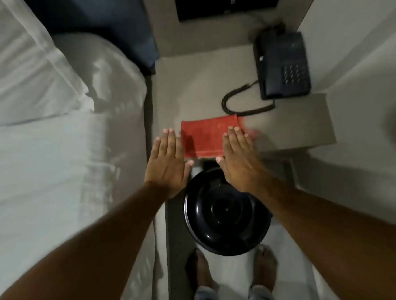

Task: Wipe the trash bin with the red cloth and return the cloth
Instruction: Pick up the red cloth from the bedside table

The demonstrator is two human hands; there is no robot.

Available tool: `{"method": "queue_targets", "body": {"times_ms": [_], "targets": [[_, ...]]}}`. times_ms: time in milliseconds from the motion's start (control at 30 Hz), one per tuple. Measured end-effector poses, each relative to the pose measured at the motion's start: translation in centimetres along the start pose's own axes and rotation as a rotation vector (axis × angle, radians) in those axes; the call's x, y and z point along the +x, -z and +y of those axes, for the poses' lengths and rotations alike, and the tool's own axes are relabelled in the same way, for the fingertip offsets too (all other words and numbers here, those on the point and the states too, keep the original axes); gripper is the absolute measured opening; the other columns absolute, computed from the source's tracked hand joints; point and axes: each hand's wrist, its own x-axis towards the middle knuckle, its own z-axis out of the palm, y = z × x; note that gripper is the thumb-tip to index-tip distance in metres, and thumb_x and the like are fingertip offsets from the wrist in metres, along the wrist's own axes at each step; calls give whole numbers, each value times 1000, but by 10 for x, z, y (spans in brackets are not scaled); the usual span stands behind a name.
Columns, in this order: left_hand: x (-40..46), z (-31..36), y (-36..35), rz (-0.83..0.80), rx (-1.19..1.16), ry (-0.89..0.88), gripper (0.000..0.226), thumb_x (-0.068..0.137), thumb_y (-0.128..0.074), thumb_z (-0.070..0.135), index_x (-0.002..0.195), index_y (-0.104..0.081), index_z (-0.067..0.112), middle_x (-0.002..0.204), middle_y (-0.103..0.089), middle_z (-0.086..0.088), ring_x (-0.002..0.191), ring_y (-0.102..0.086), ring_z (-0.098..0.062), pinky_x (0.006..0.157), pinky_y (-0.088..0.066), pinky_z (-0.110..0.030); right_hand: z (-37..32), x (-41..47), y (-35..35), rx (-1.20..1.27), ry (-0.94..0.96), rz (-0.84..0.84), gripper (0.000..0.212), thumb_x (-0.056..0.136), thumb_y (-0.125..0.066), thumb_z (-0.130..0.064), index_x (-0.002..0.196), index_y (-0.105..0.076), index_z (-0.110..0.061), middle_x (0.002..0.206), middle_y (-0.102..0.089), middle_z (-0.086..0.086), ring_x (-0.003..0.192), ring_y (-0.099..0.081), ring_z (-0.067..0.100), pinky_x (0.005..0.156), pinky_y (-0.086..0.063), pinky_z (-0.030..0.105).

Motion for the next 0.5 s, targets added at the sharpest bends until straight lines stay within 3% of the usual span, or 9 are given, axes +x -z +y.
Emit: {"method": "queue_targets", "body": {"times_ms": [133, 233, 333, 400, 500], "targets": [[26, 4, -27, -50, -129, 67, 76, 100, -20, 48, 152, -11, -7, 160, -16, -31, 149, -11, -41, 122, -8, -50, 5, 16, -36, 25, 26, -36, 72, 106, -33, -44, 158, -17, 4, 168, -11, 25, 156, -7, 36, 126, -4, 50], [42, 6, -35, -37, -426, 136, 66, 101, -36, 39, 149, -22, -4, 145, -43, -28, 134, -41, -40, 113, -33, -50, 3, 18, -51, 60, 27, -79, 73, 106, -32, -45, 158, -14, 3, 169, -6, 24, 157, -2, 36, 126, -4, 49], [72, 11, -29, 4, -792, 464, 50, 95, -57, 26, 136, -40, 3, 128, -58, -18, 117, -57, -33, 100, -49, -42, 4, 21, -50, 66, 31, -99, 73, 106, -31, -44, 158, -11, 3, 169, -3, 25, 156, 0, 37, 126, -6, 51], [91, 17, -22, -76, -1108, 720, 42, 90, -67, 24, 125, -52, 6, 120, -65, -13, 102, -66, -28, 89, -58, -41, 6, 22, -46, 78, 33, -135, 73, 106, -32, -44, 158, -10, 2, 169, -2, 23, 157, 1, 36, 126, -5, 50], [98, 23, -11, -137, -1289, 760, 34, 87, -71, 18, 118, -63, 5, 107, -72, -8, 84, -71, -21, 69, -62, -32, 10, 28, -39, 120, 30, -149, 73, 104, -42, -43, 159, -14, -3, 170, -8, 19, 157, -2, 33, 126, -4, 50]]}}
